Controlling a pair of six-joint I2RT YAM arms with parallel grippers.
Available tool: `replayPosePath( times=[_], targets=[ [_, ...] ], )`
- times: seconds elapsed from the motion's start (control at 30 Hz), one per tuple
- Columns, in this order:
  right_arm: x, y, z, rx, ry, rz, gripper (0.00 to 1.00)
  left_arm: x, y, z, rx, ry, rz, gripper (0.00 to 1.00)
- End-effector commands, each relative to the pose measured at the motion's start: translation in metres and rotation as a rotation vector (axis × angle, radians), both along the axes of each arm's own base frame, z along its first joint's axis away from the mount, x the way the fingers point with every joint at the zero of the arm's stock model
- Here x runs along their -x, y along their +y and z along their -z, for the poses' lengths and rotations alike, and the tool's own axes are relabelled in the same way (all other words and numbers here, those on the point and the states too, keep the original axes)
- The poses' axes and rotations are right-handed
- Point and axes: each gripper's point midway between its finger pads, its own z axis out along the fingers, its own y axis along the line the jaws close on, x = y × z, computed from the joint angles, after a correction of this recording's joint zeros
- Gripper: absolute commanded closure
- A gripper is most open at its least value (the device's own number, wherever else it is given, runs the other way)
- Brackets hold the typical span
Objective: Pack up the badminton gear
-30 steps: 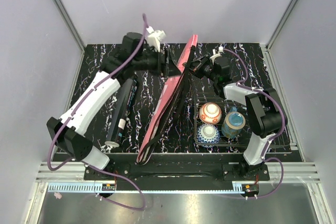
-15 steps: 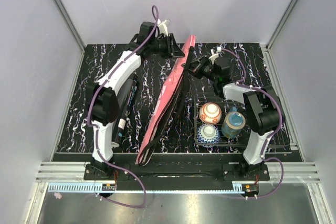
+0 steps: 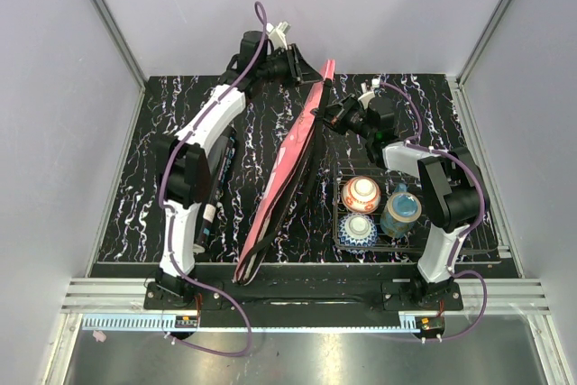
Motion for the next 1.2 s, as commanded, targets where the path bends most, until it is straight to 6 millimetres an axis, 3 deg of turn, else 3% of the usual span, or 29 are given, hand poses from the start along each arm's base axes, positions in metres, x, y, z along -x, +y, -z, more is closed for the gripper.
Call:
replayPosePath(
  times=[0.0,0.43,0.83,1.17],
  targets=[
    [0.002,0.006,-0.059,-0.058,-0.158,-0.048,1.0,-0.015,-0.001,-0.03,0.078,-0.065,-0.013,0.71],
    [0.001,0.006,-0.059,-0.063,-0.156,-0.046,1.0,-0.024,-0.01,-0.01,0.103,-0.014,0.005,0.67],
    [0.001,0.006,-0.06,-0.064,-0.155,-0.048,1.0,-0.024,-0.015,-0.014,0.147,-0.011,0.031,0.76],
    [0.001,0.006,-0.06,-0.064,-0.155,-0.049,1.0,-0.02,-0.018,-0.009,0.137,0.004,0.044,0.75]
  ],
)
